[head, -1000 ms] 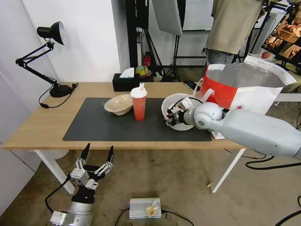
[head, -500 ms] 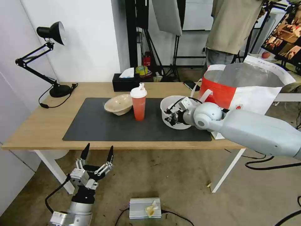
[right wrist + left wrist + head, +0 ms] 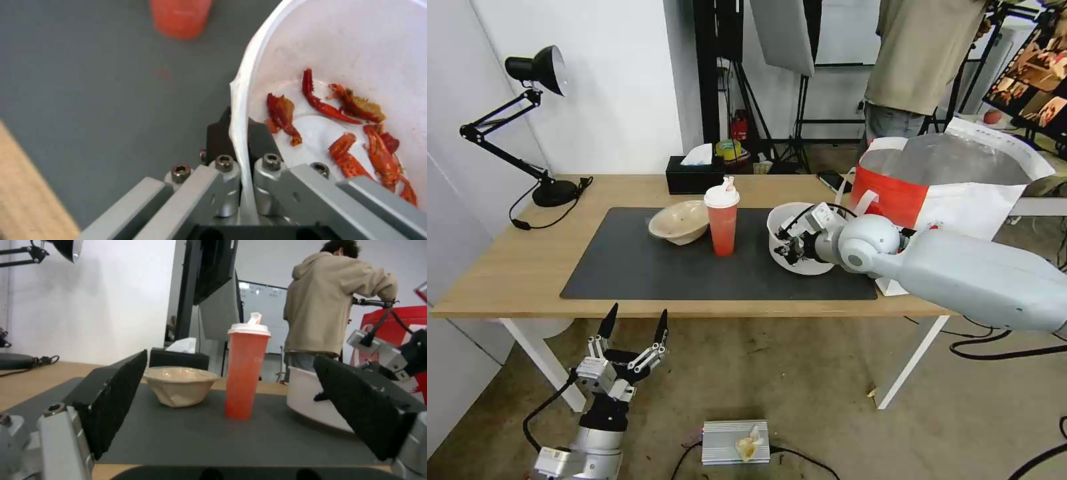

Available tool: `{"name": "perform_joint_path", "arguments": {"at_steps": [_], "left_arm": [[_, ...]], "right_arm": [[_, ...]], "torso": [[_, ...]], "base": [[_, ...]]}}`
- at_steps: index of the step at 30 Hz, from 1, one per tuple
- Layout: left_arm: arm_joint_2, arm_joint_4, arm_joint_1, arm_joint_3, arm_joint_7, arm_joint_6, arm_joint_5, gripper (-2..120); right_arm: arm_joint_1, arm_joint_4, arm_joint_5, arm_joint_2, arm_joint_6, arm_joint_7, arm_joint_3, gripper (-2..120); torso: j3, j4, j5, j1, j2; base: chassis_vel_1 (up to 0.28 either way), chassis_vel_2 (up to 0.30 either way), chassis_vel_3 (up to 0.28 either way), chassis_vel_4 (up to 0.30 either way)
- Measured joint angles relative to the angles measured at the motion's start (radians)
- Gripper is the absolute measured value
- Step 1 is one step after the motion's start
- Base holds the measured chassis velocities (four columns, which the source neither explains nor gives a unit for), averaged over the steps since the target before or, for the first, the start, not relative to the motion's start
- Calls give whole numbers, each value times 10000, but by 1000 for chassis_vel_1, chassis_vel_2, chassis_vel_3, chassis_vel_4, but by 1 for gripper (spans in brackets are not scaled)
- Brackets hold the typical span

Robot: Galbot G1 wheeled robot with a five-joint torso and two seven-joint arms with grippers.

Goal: Pick up the trash from the table and place it into the takeout bag.

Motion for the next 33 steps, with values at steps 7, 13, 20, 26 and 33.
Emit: {"name": "perform_joint_path", "arguments": {"at_steps": [7,13,20,26,33], "left_arm": [[-8,19,-3,-1,0,-18,0,100],[-28,47,14,-18,0,-61,-1,100],[-53,113,-17,-16,2,-94,4,100],[-44,117,-21,-39,3,-99,5,100],[-37,133,-35,-42,3,-109,4,100]], "right_arm": [[102,544,-26,-166,16,146,-13,0],[227,1296,-193,-493,68,159,10,0],[313,2096,-306,-1016,151,190,175,0],[390,2632,-407,-1393,274,203,301,0],[488,3387,-629,-1853,564,190,526,0]], "torso": [[0,0,0,0,0],[0,0,-1,0,0],[0,0,0,0,0],[-1,0,0,0,0],[-1,-1,1,0,0]], "base": [[0,0,0,0],[0,0,0,0],[0,0,0,0],[0,0,0,0],[0,0,0,0]]}}
